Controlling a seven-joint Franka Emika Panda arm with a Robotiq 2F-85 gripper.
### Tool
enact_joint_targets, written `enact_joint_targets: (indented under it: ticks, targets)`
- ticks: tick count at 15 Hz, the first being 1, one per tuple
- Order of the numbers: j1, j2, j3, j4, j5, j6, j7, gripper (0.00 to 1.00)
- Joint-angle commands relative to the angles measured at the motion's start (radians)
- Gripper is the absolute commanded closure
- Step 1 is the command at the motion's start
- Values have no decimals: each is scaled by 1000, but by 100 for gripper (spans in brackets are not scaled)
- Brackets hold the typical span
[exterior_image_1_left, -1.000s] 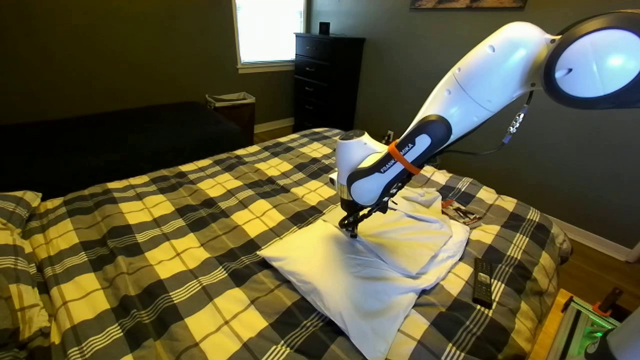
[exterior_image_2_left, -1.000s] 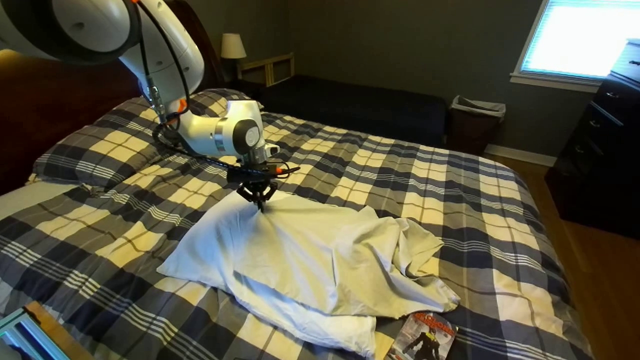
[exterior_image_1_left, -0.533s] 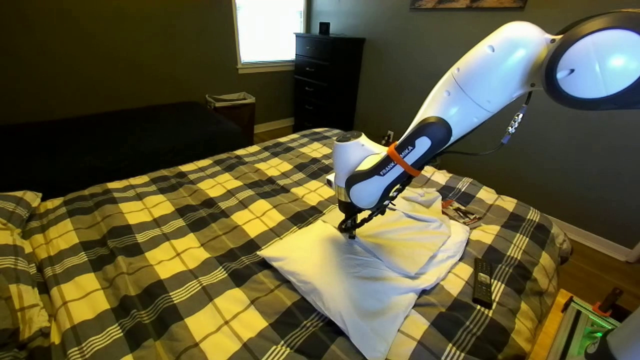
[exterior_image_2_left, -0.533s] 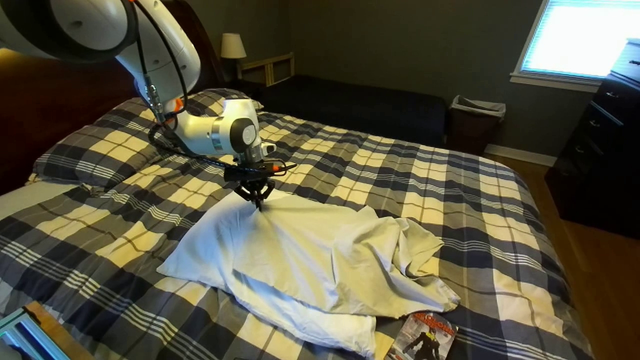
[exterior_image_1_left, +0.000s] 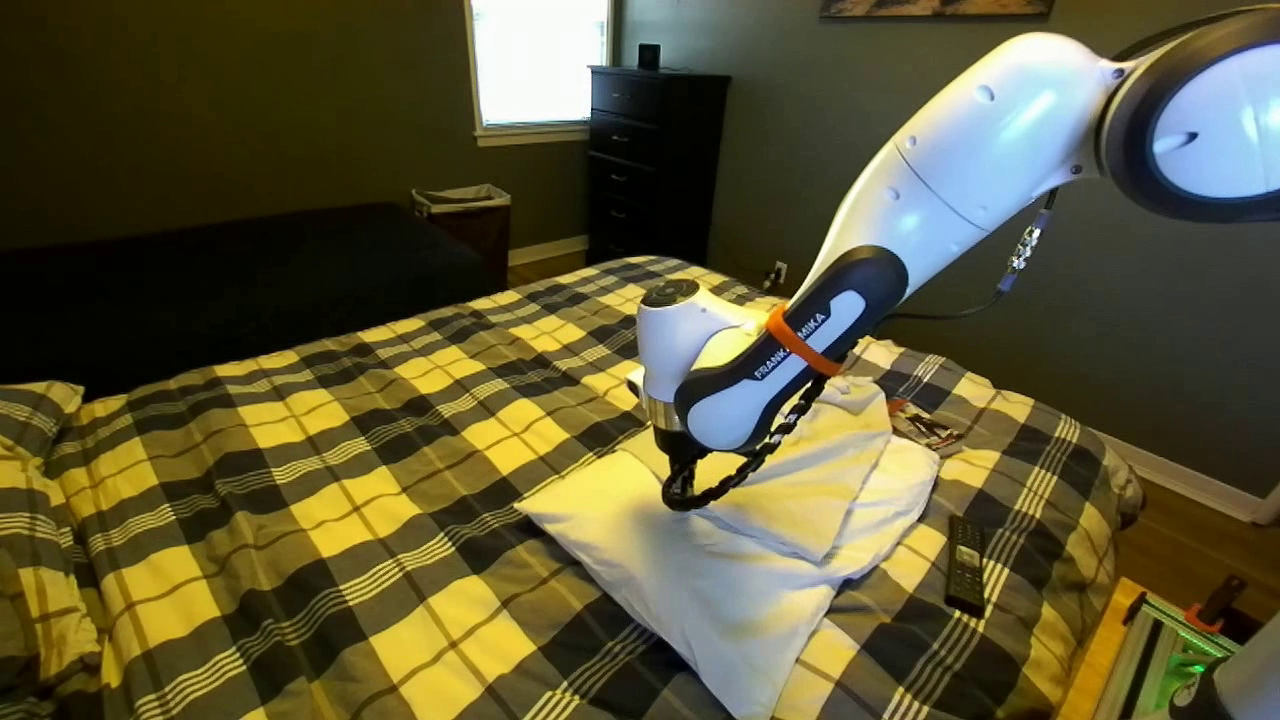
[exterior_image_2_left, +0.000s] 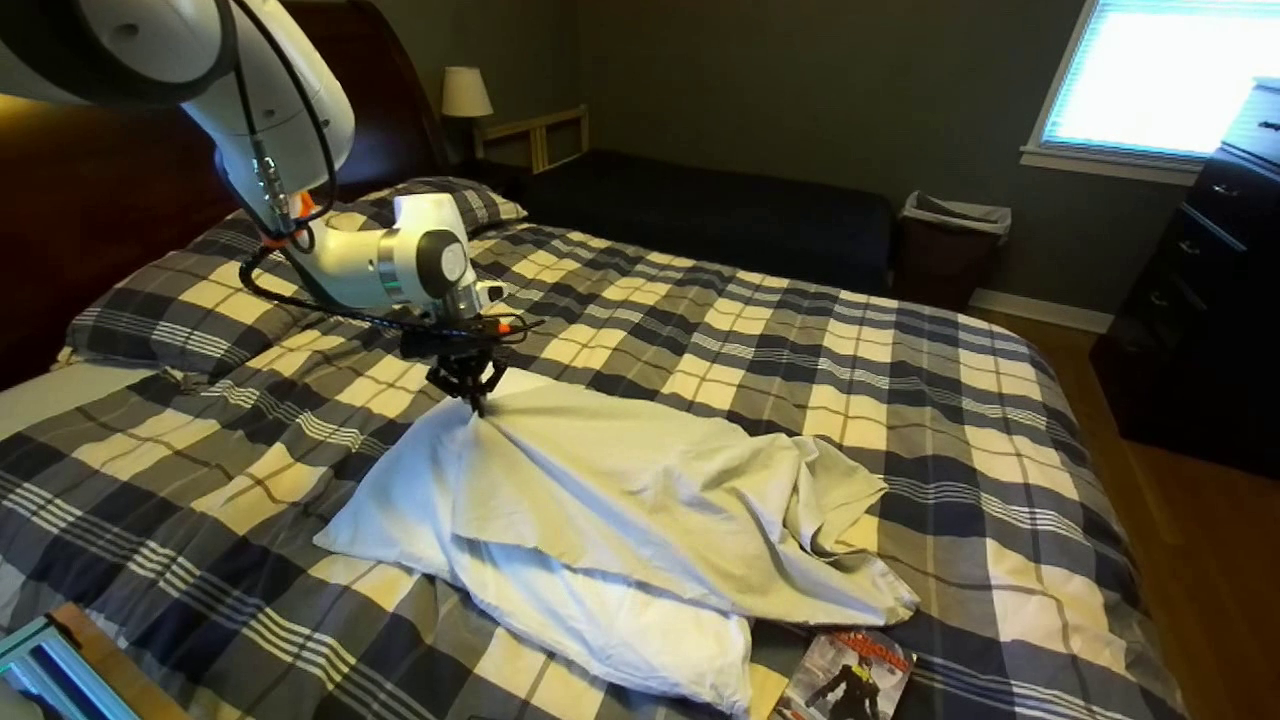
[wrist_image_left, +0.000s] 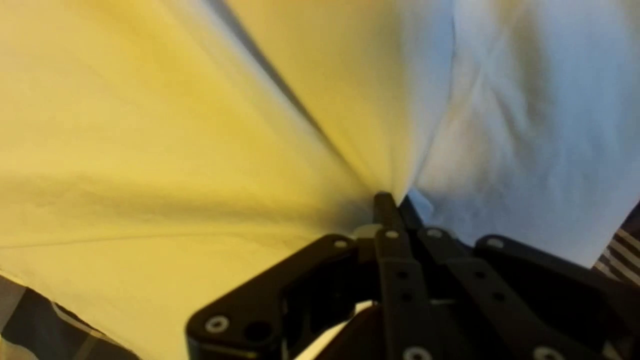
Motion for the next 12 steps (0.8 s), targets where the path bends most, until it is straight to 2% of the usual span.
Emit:
enact_joint_targets:
  ticks: [1,12]
  targets:
    - [27,-38,0,-40,-11,11,52,100]
    - [14,-101,90,-79,93,10,16,100]
